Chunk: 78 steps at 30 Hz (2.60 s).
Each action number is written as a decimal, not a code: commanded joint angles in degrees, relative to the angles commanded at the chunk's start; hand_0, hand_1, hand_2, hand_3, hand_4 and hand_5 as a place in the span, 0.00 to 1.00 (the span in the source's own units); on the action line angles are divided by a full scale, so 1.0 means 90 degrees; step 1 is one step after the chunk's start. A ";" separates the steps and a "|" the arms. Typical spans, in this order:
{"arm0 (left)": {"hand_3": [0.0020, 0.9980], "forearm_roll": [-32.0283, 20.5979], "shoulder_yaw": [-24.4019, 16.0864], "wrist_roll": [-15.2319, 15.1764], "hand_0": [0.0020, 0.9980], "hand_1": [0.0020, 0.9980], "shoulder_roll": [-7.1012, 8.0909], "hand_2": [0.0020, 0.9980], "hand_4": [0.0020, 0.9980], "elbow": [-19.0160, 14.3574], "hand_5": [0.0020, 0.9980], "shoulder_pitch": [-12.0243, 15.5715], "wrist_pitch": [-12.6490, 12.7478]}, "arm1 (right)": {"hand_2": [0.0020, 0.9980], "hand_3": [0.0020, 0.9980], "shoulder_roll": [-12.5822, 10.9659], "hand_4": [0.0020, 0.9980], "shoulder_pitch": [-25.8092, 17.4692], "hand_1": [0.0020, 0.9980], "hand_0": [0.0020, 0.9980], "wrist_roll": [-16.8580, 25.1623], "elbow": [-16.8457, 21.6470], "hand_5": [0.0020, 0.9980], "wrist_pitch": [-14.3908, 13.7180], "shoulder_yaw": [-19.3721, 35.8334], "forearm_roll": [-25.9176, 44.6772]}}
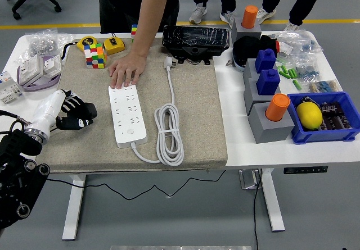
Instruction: Pick up the plug,place it near the board,insert it into the board,press the button
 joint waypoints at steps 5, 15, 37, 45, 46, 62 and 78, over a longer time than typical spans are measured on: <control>0.52 -0.0244 -0.0005 0.0040 0.25 0.37 0.0009 0.42 0.70 -0.0315 0.03 0.0046 -0.0066 | 0.72 0.76 0.0000 1.00 0.0007 0.73 0.81 0.0000 0.0000 1.00 0.0003 0.0000 0.0005; 0.48 -0.0949 0.0287 0.0117 0.19 0.08 0.0233 0.20 0.67 -0.0961 0.00 -0.0100 -0.0585 | 0.72 0.77 0.0004 1.00 0.0047 0.73 0.81 0.0015 0.0000 1.00 0.0001 0.0050 -0.0011; 0.48 -0.2118 0.2126 -0.0050 0.21 0.10 0.1234 0.21 0.64 0.0019 0.00 -0.1627 -0.2042 | 0.72 0.76 -0.0032 1.00 0.0114 0.73 0.81 0.0005 0.0000 1.00 -0.0009 0.0014 0.0035; 0.49 -0.2077 0.2483 -0.0201 0.25 0.20 0.1269 0.28 0.63 0.0493 0.00 -0.1962 -0.1844 | 0.72 0.76 -0.0066 1.00 0.0105 0.73 0.81 -0.0013 0.0000 1.00 -0.0017 -0.0011 0.0032; 0.49 -0.2039 0.2476 -0.0216 0.25 0.20 0.1259 0.28 0.63 0.0564 0.00 -0.1985 -0.1819 | 0.72 0.76 -0.0068 1.00 0.0101 0.73 0.81 -0.0013 0.0000 1.00 -0.0017 -0.0016 0.0034; 0.52 -0.1844 0.2396 -0.0340 0.30 0.38 0.1148 0.37 0.65 0.1040 0.00 -0.2030 -0.1626 | 0.72 0.76 -0.0069 1.00 0.0095 0.73 0.81 -0.0026 0.0000 1.00 -0.0014 -0.0068 0.0066; 0.53 -0.1732 0.2434 -0.0420 0.33 0.45 0.1079 0.41 0.64 0.1251 0.00 -0.2111 -0.1547 | 0.72 0.76 -0.0080 1.00 0.0110 0.73 0.81 -0.0034 0.0000 1.00 -0.0010 -0.0094 0.0099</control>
